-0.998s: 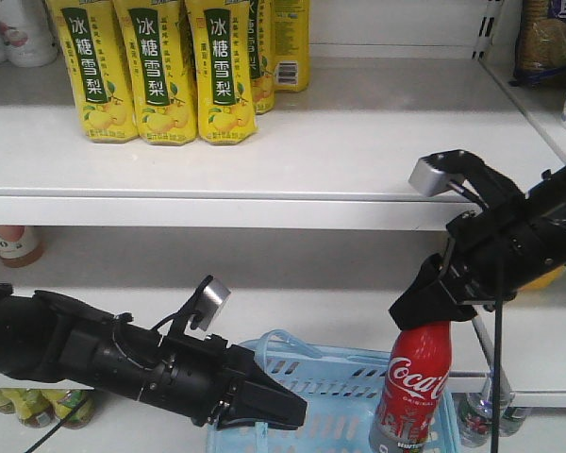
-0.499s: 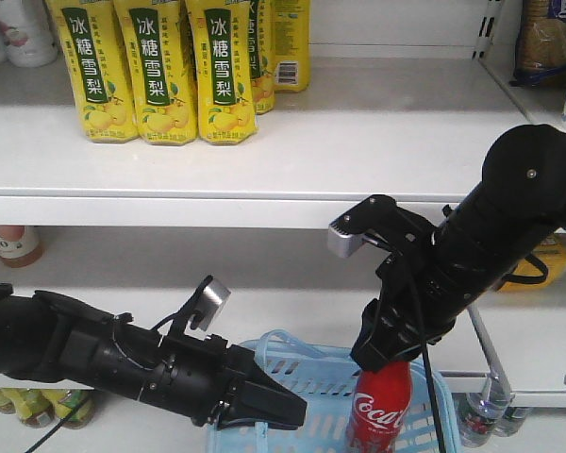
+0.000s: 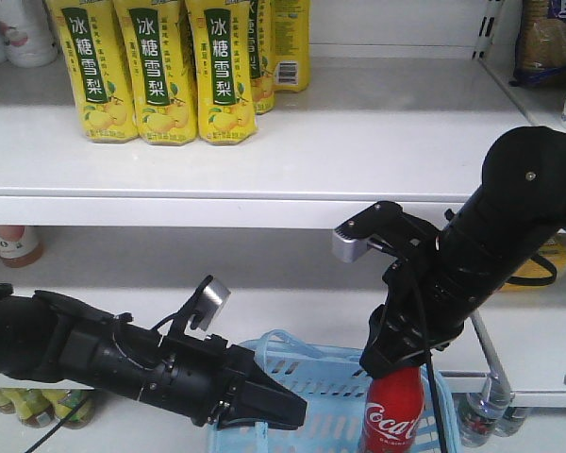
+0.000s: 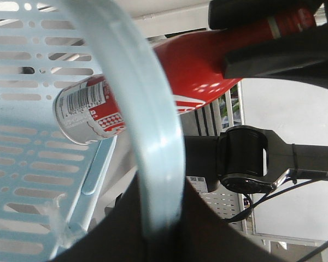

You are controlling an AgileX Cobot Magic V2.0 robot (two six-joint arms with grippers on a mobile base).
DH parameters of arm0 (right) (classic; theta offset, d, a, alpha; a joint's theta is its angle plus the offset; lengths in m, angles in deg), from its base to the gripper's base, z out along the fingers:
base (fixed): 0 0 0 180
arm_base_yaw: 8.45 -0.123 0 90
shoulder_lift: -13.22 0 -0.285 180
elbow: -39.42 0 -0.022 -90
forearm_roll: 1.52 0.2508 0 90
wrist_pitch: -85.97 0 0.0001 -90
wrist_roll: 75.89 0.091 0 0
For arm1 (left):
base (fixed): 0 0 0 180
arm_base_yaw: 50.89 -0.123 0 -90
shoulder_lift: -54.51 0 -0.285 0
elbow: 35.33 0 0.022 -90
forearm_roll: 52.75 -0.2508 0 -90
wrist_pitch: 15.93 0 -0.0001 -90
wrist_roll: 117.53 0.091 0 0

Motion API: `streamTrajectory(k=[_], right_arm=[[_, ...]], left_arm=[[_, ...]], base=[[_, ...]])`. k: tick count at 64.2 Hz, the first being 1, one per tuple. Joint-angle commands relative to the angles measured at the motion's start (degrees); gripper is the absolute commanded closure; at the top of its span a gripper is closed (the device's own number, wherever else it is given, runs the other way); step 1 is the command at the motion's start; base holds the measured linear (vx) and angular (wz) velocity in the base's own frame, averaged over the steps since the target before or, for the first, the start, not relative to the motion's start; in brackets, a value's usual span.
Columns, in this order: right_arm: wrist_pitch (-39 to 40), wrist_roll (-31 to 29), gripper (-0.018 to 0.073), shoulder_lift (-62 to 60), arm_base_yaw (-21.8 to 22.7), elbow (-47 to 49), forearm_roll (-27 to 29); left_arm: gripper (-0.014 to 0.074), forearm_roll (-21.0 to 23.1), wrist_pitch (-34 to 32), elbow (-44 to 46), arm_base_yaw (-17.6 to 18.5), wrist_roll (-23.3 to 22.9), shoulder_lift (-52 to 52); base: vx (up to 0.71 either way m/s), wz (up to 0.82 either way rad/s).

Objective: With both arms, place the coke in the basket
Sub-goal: 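Lower the bottle into the basket and open the right gripper, then withdraw the right gripper up and away from the basket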

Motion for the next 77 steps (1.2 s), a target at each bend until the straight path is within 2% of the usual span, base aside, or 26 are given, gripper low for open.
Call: streamTrajectory(k=[1,14,20,44,60,71,77], right_arm=[[-0.13,0.27,0.0384,-1.96,0.02,1.79,2.06],[-1.42,0.27,0.0267,-1.96,0.02,1.79,2.06],[-1.52,0.47,0.0244,-1.96,0.02,1.79,2.06],[-1.45,0.53,0.0242,-2.66,0.02,1.79,2.33],[0.05,0.48,0.0244,-8.86,0.07,1.99,2.23],[4.01,1.05,0.0244,-16.08,0.07,1.99,-0.31],[6.21,4.33,0.0244,-19.59,0.07,1.99,-5.28]], left_arm=[[0.0602,4.27,5.2,0.9,0.24,0.42,2.84],[0.0602,4.27,5.2,0.9,0.24,0.42,2.84],[0.0602,4.27,5.2,0.9,0.24,0.42,2.84],[0.0602,4.27,5.15,0.9,0.24,0.39,2.84],[0.0602,4.27,5.15,0.9,0.24,0.39,2.84],[0.0602,4.27,5.15,0.9,0.24,0.39,2.84],[0.0602,4.27,5.15,0.9,0.24,0.39,2.84]], base=[[0.0,0.0],[0.0,0.0],[0.0,0.0],[0.0,0.0],[0.0,0.0],[0.0,0.0],[0.0,0.0]])
